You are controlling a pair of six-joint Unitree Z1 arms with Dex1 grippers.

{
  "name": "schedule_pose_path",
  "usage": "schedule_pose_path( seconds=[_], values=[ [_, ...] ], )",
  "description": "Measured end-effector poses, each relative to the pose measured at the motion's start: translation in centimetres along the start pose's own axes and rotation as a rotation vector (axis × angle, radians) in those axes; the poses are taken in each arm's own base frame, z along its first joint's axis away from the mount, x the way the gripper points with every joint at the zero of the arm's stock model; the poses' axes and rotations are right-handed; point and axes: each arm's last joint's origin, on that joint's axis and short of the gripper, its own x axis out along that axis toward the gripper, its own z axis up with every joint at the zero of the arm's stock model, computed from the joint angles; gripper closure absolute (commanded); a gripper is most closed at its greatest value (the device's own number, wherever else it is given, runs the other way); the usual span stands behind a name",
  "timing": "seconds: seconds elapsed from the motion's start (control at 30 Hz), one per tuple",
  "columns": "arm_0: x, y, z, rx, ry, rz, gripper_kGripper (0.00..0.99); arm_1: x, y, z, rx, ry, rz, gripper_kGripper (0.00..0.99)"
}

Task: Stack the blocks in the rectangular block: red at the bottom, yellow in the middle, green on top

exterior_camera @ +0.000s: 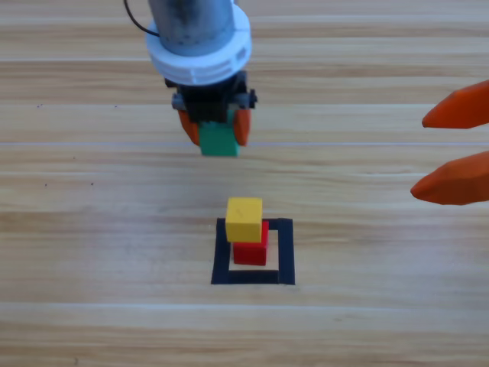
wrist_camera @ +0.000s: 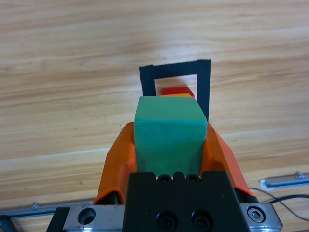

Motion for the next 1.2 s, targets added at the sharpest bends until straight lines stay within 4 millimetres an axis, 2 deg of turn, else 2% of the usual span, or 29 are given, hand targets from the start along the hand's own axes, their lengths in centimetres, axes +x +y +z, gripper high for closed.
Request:
schedule_pose_path(
  seconds=[0.27,0.67,1.2],
  values=[
    [1.7,-1.9,-1.3,0.049,0.051,0.011,0.990,0.0,0.0,0.0,0.000,0.000,0.000,0.002],
    [4.0,-3.1,-1.8,0.072,0.094,0.039,0.990,0.1,0.0,0.0,0.001,0.002,0.000,0.002],
    [4.8,-3.3,-2.0,0.077,0.109,0.051,0.990,0.1,-0.1,0.0,0.005,0.004,0.001,0.002]
  ],
)
